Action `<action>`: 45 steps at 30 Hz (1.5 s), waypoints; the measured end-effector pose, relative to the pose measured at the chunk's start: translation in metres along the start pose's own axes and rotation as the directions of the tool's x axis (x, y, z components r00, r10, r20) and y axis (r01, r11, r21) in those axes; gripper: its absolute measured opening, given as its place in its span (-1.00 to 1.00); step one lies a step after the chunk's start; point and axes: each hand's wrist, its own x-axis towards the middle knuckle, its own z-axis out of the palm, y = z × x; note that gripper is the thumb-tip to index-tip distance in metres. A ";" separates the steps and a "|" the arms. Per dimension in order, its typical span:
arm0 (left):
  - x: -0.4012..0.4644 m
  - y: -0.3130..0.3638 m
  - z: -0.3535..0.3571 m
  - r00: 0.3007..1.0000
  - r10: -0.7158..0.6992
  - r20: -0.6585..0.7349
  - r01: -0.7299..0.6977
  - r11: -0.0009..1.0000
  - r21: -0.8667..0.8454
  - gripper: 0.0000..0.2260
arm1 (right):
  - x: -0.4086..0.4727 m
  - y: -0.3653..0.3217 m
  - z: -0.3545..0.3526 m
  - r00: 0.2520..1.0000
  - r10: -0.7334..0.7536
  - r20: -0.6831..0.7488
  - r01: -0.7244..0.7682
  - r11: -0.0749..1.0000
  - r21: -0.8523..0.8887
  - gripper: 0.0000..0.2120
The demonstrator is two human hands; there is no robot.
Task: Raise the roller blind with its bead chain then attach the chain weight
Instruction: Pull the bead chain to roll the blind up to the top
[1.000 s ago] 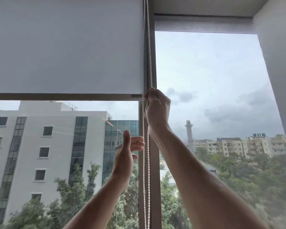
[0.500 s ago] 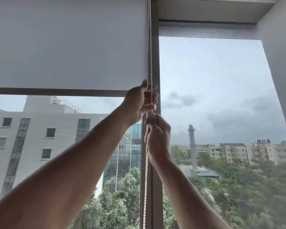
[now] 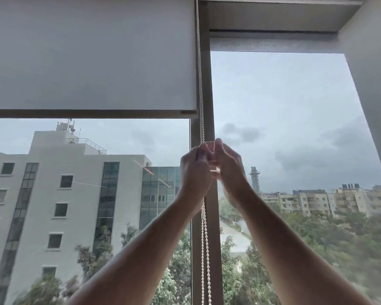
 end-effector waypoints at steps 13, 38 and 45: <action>-0.043 -0.033 -0.009 0.998 0.044 0.036 -0.044 0.999 -0.001 -0.60 | 0.064 -0.058 0.042 0.986 0.151 -0.070 -0.143 0.985 0.099 -0.67; 0.013 0.009 -0.034 0.995 0.055 0.082 -0.057 0.998 0.028 -0.57 | -0.011 -0.004 0.034 0.961 -0.189 -0.202 0.174 0.981 -0.090 -0.53; 0.056 0.076 -0.008 0.956 -0.147 0.255 0.175 0.981 -0.088 -0.79 | -0.030 0.017 0.037 0.965 -0.201 -0.167 0.182 0.976 -0.118 -0.72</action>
